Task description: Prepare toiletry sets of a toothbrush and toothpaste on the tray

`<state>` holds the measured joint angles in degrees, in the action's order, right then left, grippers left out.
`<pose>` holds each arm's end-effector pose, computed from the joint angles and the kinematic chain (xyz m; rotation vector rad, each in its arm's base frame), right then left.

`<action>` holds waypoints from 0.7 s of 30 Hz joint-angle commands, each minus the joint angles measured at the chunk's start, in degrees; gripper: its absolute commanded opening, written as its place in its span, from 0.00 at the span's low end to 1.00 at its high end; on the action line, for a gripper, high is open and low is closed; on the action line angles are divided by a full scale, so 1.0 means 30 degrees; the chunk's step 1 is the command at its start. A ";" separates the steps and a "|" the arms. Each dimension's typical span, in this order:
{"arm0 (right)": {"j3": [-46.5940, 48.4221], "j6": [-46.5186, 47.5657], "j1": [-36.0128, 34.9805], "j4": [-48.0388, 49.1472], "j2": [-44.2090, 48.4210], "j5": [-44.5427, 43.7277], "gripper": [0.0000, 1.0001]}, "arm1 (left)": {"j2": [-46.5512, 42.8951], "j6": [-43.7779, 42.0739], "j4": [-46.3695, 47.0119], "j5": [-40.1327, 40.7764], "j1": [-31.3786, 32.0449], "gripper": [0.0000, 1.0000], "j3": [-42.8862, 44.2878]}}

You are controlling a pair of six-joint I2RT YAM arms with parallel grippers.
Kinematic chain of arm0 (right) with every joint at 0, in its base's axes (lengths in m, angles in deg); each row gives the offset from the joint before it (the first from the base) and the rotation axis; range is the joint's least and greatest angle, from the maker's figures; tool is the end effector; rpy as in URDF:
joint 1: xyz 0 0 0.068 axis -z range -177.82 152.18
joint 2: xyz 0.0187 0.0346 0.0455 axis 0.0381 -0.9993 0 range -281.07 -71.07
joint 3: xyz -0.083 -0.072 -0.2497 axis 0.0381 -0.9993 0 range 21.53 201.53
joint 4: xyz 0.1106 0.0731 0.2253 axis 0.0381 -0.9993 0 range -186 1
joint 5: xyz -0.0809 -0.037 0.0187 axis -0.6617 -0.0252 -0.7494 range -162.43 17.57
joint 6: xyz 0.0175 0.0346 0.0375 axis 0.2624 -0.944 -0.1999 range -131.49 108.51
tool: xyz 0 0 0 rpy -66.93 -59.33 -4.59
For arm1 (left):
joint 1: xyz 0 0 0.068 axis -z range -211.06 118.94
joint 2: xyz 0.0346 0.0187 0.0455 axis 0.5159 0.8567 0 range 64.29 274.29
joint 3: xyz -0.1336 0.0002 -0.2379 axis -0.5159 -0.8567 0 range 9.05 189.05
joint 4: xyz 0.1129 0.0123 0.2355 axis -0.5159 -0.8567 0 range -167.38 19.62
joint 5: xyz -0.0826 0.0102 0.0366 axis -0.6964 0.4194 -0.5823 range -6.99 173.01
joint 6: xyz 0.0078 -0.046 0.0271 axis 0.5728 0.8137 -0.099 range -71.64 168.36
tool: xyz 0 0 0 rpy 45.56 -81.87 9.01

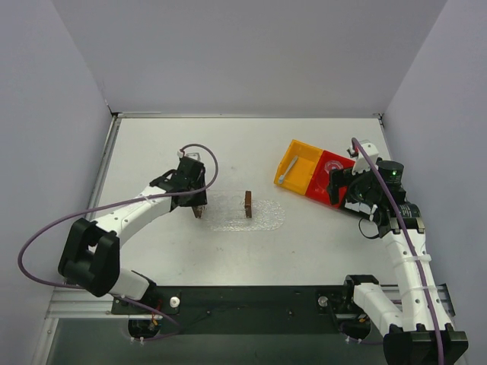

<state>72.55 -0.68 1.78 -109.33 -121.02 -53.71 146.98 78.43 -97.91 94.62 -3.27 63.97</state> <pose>0.1955 0.0128 0.3445 -0.4027 1.8496 0.1876 0.2627 -0.1303 0.2248 -0.1299 2.5108 -0.1560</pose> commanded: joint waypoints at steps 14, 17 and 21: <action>-0.0192 0.0411 0.0076 0.0715 -0.0282 0.0352 1.00 | 0.0882 0.2663 0.0036 0.2016 0.1488 0.00 0.1089; -0.0221 0.0469 0.0105 0.0744 -0.0282 0.0322 1.00 | 0.0999 0.3131 -0.0052 0.2133 0.1517 0.00 0.1118; -0.0221 0.0470 0.0076 0.0744 -0.0253 0.0322 1.00 | 0.1263 0.3338 -0.0139 0.2221 0.1663 0.00 0.1352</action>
<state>72.51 0.11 1.78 -109.31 -121.55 -53.66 150.59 85.57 -99.31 100.26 1.15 64.40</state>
